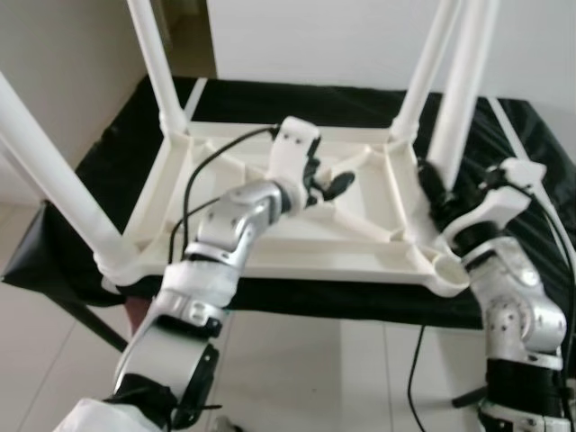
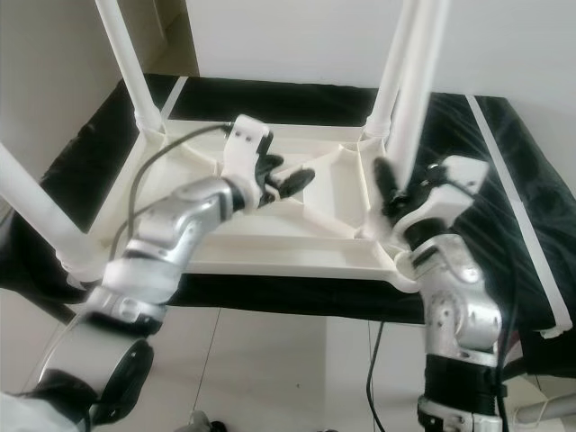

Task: Building children table

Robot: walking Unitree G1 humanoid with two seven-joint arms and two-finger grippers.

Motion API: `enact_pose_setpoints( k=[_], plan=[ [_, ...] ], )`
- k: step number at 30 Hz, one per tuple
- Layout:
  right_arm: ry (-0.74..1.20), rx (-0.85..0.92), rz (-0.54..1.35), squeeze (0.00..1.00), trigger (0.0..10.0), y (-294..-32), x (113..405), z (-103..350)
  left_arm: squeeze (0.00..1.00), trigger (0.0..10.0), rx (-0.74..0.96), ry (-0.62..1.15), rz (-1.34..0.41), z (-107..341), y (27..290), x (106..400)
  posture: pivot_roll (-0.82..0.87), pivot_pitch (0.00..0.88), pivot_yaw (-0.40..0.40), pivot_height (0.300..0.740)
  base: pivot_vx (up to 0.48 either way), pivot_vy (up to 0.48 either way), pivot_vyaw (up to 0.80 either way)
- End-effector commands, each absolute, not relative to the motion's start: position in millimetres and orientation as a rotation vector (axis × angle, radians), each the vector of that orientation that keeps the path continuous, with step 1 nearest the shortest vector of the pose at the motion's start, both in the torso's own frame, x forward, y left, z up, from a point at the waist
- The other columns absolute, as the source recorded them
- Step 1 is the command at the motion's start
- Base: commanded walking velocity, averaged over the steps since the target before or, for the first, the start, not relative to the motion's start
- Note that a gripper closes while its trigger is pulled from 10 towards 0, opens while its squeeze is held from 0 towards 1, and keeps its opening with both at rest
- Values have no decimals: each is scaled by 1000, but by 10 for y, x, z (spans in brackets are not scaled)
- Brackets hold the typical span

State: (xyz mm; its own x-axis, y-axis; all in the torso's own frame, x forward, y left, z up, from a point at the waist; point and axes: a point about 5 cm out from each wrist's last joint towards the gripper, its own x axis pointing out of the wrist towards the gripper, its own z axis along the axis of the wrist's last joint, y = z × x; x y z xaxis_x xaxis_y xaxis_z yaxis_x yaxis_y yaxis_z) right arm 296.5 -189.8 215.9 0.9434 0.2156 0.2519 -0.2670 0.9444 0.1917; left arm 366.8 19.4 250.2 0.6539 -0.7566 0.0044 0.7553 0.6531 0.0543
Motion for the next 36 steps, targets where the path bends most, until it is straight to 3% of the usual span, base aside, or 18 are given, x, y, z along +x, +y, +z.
enact_pose_setpoints(
  k=[1,14,26,36],
  plan=[
    [-266,224,277,0,10000,-1852,2927,2179,0,10000,76,-19,-820,2451,178,3701,-14,9,1,740,0,0,0],
    [-239,256,393,0,10000,-1528,2850,2041,0,10000,102,-32,-847,2458,103,3727,-18,0,3,740,0,0,0],
    [-232,261,472,0,10000,-1397,2805,1997,0,10000,121,-24,-852,2464,47,3763,-16,0,4,740,0,0,0],
    [-195,250,492,0,10000,-1367,2782,1899,0,10000,-36,-58,-1052,2631,-29,3665,-11,0,-1,740,0,0,0]
  ],
)
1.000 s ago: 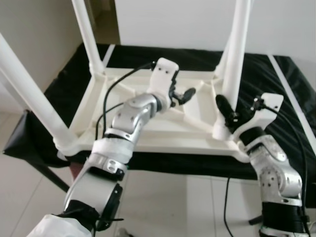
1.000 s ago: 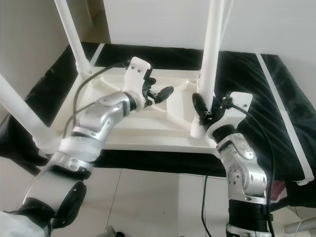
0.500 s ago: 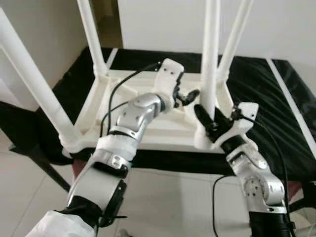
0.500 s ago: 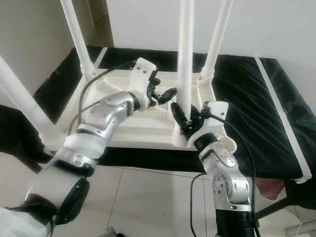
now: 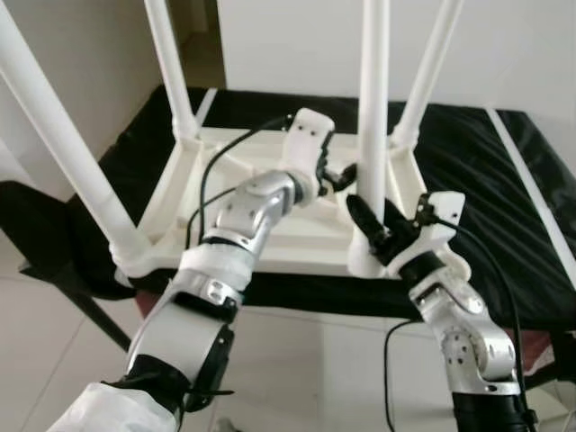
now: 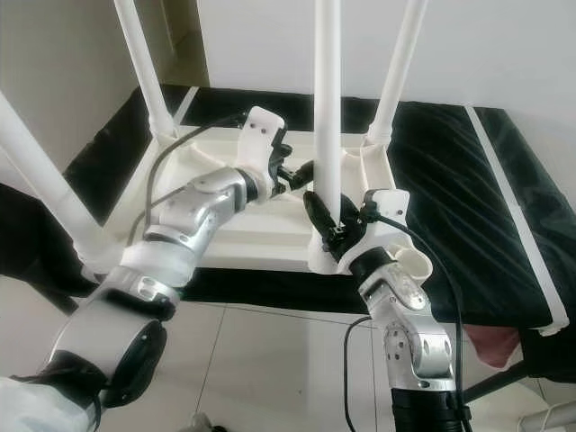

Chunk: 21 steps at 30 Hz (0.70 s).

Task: Building children table

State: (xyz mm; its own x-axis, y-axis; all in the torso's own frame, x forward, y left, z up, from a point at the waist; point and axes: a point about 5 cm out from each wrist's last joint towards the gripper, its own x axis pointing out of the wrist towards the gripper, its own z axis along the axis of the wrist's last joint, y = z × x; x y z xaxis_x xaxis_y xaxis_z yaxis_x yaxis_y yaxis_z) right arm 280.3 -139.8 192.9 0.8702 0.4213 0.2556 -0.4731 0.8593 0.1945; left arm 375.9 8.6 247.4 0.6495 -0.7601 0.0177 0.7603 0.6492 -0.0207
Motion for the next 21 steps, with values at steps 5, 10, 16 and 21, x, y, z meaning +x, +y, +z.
enact_pose_setpoints(
  k=[5,10,16,21],
  plan=[
    [-185,250,489,0,10000,-1368,2786,1871,0,10000,-57,-79,-1134,2697,-78,3593,-8,0,-3,740,0,0,0],
    [-178,251,473,0,10000,-1373,2819,1854,0,10000,-53,-113,-1209,2749,-167,3500,-7,4,-3,740,0,0,0],
    [-181,258,454,0,10000,-1354,2880,1863,0,10000,-85,-165,-1309,2865,-309,3331,-12,6,1,740,0,0,0],
    [-184,263,452,0,10000,-1330,2899,1869,0,10000,-110,-174,-1331,2906,-351,3275,-13,8,0,740,0,0,0]
  ],
)
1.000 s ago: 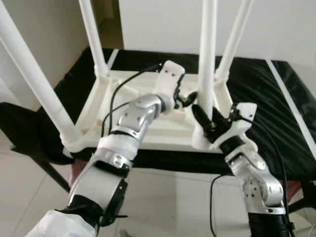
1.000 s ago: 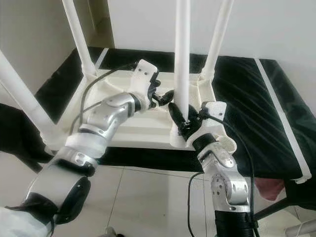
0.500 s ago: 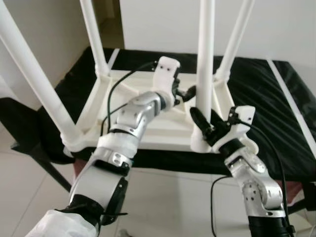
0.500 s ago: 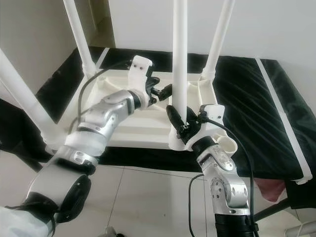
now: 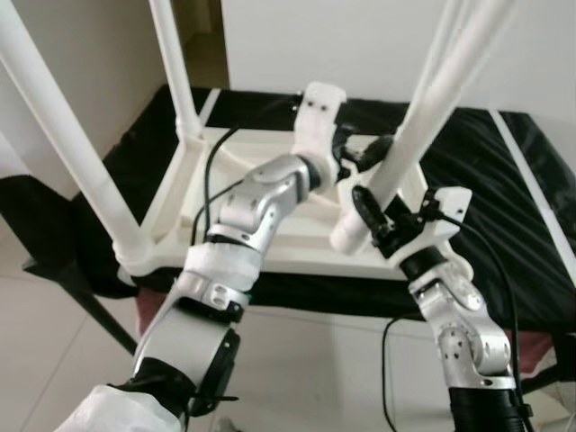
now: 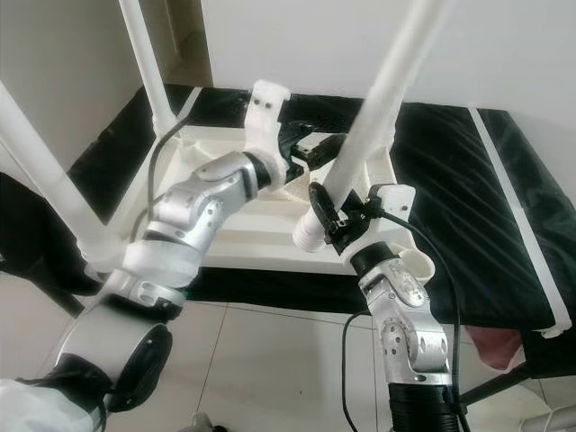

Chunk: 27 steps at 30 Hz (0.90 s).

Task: Building children table

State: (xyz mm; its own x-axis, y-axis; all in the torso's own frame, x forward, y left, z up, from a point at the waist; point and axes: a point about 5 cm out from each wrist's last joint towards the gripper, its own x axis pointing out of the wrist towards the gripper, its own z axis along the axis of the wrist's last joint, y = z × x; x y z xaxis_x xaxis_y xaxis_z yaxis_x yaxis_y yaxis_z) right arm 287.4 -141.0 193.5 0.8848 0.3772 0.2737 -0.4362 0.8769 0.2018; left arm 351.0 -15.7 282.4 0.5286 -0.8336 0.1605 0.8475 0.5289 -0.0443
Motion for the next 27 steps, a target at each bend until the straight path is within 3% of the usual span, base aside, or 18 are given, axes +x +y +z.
enact_pose_setpoints(
  k=[1,12,20,27],
  plan=[
    [-183,262,451,0,10000,-1326,2902,1868,0,10000,-113,-173,-1332,2908,-354,3269,-13,8,0,740,0,0,0],
    [-212,272,437,0,10000,-1350,2898,1903,0,10000,-92,-172,-1238,2876,-286,3375,-11,8,0,740,0,0,0],
    [-234,275,392,0,10000,-1465,2875,1929,0,10000,-103,-174,-1099,2917,-42,3596,-18,11,5,740,0,0,0],
    [-263,253,292,0,10000,-1681,2869,1983,0,10000,-63,-185,-966,2900,343,3759,-29,14,16,740,0,0,0]
  ],
)
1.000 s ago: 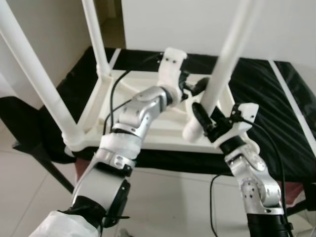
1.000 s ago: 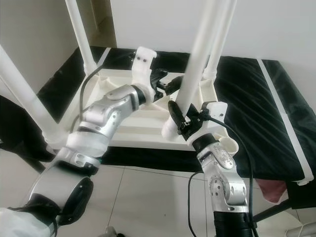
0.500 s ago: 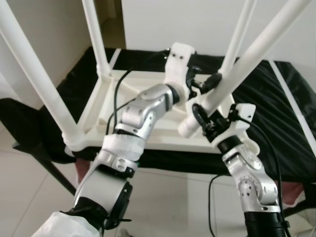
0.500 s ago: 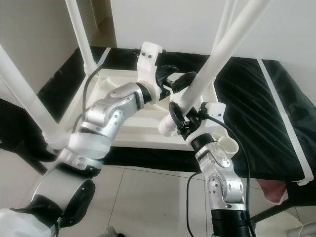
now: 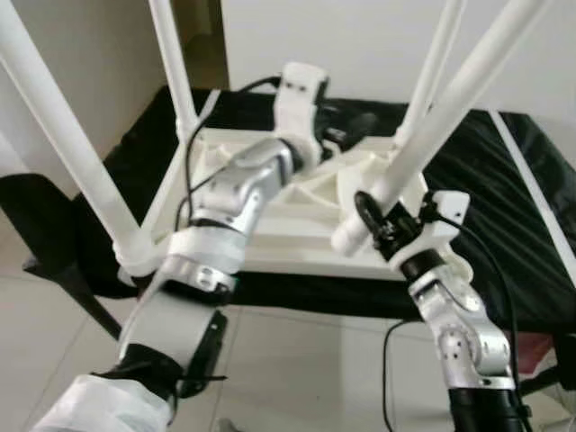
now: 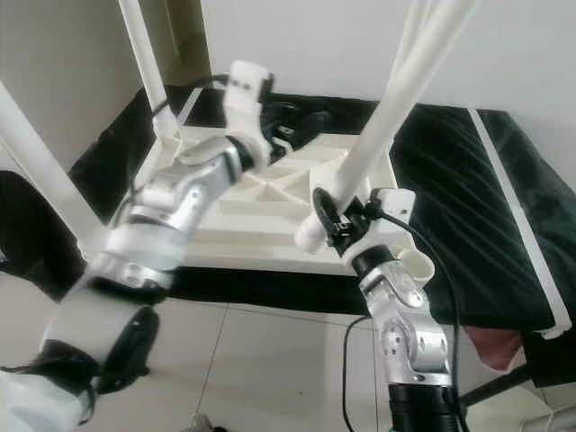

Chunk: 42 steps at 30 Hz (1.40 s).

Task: Building children table

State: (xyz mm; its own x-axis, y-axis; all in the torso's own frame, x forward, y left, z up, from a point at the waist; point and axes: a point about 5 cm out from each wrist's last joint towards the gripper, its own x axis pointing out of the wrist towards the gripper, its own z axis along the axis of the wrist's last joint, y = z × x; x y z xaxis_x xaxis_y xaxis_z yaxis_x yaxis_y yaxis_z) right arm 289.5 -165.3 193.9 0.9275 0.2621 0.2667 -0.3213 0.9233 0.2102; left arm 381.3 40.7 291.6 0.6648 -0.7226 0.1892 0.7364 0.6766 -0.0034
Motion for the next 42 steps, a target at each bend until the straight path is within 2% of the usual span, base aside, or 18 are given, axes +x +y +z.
enact_pose_setpoints(
  k=[1,8,12,17,18,21,22,23,24,25,26,27,28,33,42],
  plan=[
    [-274,245,261,0,10000,-1736,2871,2002,0,10000,-47,-195,-952,2878,398,3753,-29,14,16,740,0,0,0],
    [-321,219,73,0,10000,-1987,2885,2059,0,10000,-3,-216,-1006,2655,410,3567,-33,19,22,740,0,0,0],
    [-328,203,33,0,10000,-2033,2882,2063,0,10000,7,-208,-1009,2577,394,3535,-34,20,19,740,0,0,0],
    [-336,164,-2,0,10000,-2090,2876,2079,0,10000,27,-231,-1064,2380,321,3356,-36,13,15,740,0,0,0],
    [-337,127,-15,0,8863,-2107,2877,2092,0,10000,29,-213,-1139,2301,275,3236,-36,9,15,740,0,0,0],
    [-339,115,-23,0,8863,-2113,2877,2097,0,10000,35,-207,-1163,2274,261,3188,-36,9,15,740,0,0,0],
    [-341,107,-25,0,824,-2115,2879,2100,0,10000,54,-215,-1186,2247,251,3137,-39,3,12,740,0,0,0],
    [-341,107,-25,0,824,-2115,2879,2100,0,10000,54,-215,-1186,2247,251,3137,-39,3,12,740,0,0,0],
    [-333,76,-36,0,0,-2130,2883,2101,0,10000,97,-205,-1241,2168,224,3054,-39,1,12,740,0,0,0],
    [-312,35,-55,0,3373,-2155,2891,2089,0,10000,151,-183,-1325,2047,183,2929,-38,0,9,740,0,0,0],
    [-312,35,-55,0,3373,-2155,2891,2089,0,10000,151,-183,-1325,2047,183,2929,-38,0,9,740,0,0,0],
    [-301,25,-61,0,7412,-2165,2894,2080,0,10000,161,-175,-1347,2013,171,2900,-38,0,9,740,0,0,0],
    [-296,14,-70,0,10000,-2177,2896,2071,0,10000,178,-175,-1360,1984,162,2875,-38,0,9,740,0,0,0],
    [-255,-44,-113,0,10000,-2229,2904,2012,0,10000,274,-169,-1378,1872,128,2820,-38,0,7,740,0,0,0],
    [-206,-96,-144,0,10000,-2273,2837,1841,0,10000,222,-117,-1379,1848,95,2734,-39,4,10,740,0,0,0]
  ],
)
